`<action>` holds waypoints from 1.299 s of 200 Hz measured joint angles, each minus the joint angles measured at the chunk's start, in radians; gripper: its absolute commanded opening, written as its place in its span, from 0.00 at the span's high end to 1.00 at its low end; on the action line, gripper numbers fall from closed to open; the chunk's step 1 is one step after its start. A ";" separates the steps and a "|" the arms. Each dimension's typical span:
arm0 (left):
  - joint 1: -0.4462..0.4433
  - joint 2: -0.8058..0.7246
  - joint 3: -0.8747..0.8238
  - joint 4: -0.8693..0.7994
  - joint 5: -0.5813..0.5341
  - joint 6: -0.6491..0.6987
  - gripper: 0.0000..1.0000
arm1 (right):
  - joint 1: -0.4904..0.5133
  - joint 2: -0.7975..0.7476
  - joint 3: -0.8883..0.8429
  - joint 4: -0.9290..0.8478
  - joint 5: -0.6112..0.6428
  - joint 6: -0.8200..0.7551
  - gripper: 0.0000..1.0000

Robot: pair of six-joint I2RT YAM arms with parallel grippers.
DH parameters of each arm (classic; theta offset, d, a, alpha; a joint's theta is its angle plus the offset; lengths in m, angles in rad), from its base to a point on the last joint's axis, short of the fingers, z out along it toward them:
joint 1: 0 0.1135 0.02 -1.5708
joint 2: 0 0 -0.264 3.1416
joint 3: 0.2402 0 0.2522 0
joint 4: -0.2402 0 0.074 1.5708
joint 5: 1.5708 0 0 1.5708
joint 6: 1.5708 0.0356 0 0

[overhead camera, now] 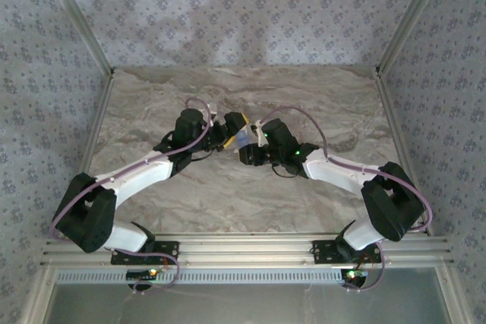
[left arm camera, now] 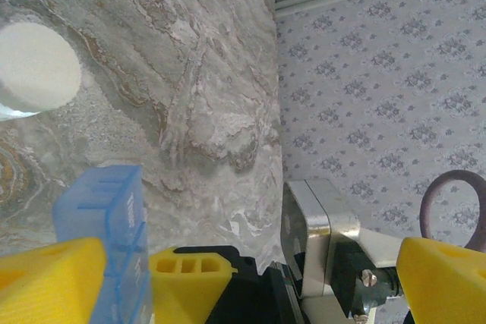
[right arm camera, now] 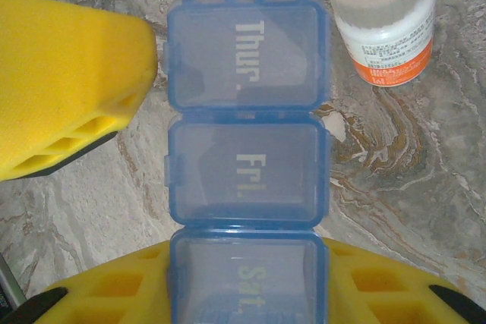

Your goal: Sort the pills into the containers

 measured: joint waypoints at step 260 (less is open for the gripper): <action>-0.013 0.019 0.006 -0.035 -0.053 0.011 0.02 | 0.008 0.011 0.000 0.008 -0.001 0.018 0.58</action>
